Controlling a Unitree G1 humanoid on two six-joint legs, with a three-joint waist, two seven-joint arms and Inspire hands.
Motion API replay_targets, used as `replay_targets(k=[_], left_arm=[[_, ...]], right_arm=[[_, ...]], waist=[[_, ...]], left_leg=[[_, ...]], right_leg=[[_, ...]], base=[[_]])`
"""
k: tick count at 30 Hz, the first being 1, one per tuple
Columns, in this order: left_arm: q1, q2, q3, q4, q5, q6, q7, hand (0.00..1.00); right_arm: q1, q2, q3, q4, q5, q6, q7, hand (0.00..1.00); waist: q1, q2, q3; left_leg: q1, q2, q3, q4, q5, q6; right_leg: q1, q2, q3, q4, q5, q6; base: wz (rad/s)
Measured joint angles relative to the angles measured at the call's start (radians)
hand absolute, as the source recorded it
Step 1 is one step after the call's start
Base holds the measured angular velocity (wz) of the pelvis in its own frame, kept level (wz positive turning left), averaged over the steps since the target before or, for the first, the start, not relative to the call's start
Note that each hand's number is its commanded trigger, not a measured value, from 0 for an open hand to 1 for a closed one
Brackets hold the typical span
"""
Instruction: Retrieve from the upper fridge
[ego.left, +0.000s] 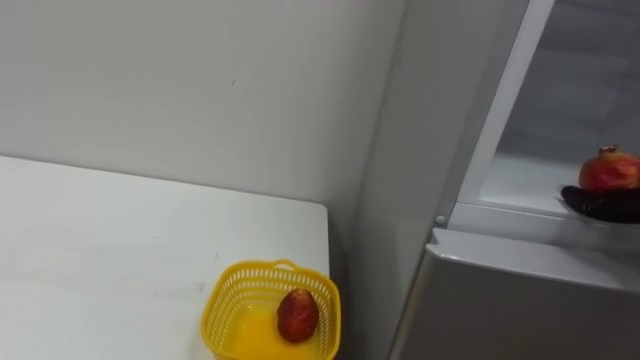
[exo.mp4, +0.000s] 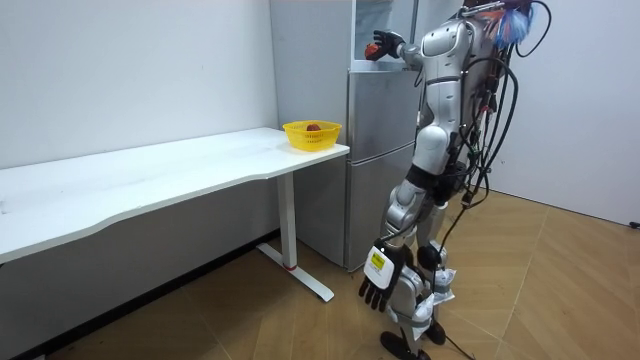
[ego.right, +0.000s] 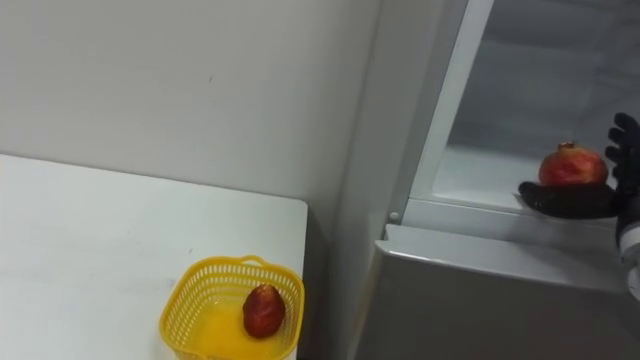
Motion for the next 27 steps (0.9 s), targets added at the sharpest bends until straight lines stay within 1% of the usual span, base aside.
replay_targets(k=[2,4,6,7,12,15,18,21,24,27], left_arm=[[0.004,0.000,0.000,-0.007,0.000,0.001,0.000,0.00],[0.006,0.000,0.000,-0.008,0.000,0.001,0.000,0.00],[0.008,0.000,0.000,-0.009,0.000,0.001,0.000,0.00],[0.008,0.000,0.000,-0.009,0.000,0.001,0.000,0.00],[0.011,-0.003,0.000,-0.009,0.014,0.001,-0.002,0.00],[0.017,-0.005,0.000,-0.009,0.030,0.000,-0.002,0.00],[0.019,-0.005,0.000,-0.008,0.030,0.000,-0.002,0.00],[0.021,-0.005,0.000,-0.007,0.030,0.000,-0.003,0.00],[0.021,-0.005,0.000,-0.006,0.030,0.001,-0.004,0.00],[0.022,-0.005,0.000,-0.006,0.030,0.001,-0.004,0.00]], right_arm=[[0.000,0.000,0.000,0.000,0.010,0.000,-0.001,0.00],[0.000,0.000,0.000,0.000,0.012,0.000,-0.001,0.00],[-0.002,0.000,0.000,0.000,0.012,0.000,-0.001,0.00],[-0.003,0.000,0.000,0.000,0.012,0.000,-0.001,0.00],[-0.008,0.000,-0.001,0.000,0.011,-0.001,0.006,0.00],[-0.009,-0.003,-0.001,0.002,0.011,-0.003,0.026,0.00],[-0.010,-0.017,-0.001,0.028,0.013,-0.004,0.054,0.00],[-0.022,-0.019,-0.001,0.047,0.013,-0.005,0.075,0.00],[-0.026,-0.023,0.001,0.064,0.012,-0.004,0.089,0.00],[-0.030,-0.023,0.001,0.077,0.012,-0.004,0.097,0.00]], waist=[[0.000,0.004,-0.0029],[0.000,0.014,-0.0092],[0.002,0.020,-0.0104],[0.003,0.025,-0.0087],[0.003,0.033,-0.0034],[0.001,0.032,-0.0032],[0.004,0.030,-0.0021],[0.005,0.027,-0.0005],[0.007,0.024,-0.0021],[0.007,0.024,-0.0020]], left_leg=[[0.000,0.000,-0.003,0.000,0.000,0.000],[0.000,0.000,-0.004,0.000,0.000,0.000],[0.001,-0.001,-0.004,0.000,0.000,0.000],[0.001,-0.001,-0.004,0.000,0.001,0.000],[0.000,0.000,-0.004,0.000,0.003,-0.002],[-0.001,0.000,-0.004,0.000,0.003,-0.003],[-0.001,-0.001,-0.004,0.000,0.003,-0.003],[-0.002,-0.001,-0.005,0.000,0.003,-0.003],[-0.002,-0.001,-0.005,0.001,0.003,-0.003],[-0.002,-0.001,-0.005,0.002,0.003,-0.003]], right_leg=[[0.000,0.000,-0.007,0.000,0.000,0.000],[0.001,-0.001,-0.008,0.000,0.000,0.000],[0.003,-0.001,-0.008,0.000,0.000,0.000],[0.003,-0.001,-0.008,0.000,0.000,0.000],[0.002,-0.001,-0.008,0.001,0.000,0.000],[0.001,-0.001,-0.005,-0.001,0.000,0.000],[0.001,-0.001,-0.004,-0.001,0.000,0.000],[0.001,-0.001,-0.004,-0.002,0.000,0.000],[0.001,0.000,-0.001,-0.002,0.000,0.000],[0.001,0.000,0.000,-0.001,0.000,0.000]], base=[[0.05],[0.00],[0.00],[0.00],[0.00],[0.00],[0.00],[0.00],[0.00],[0.00]])
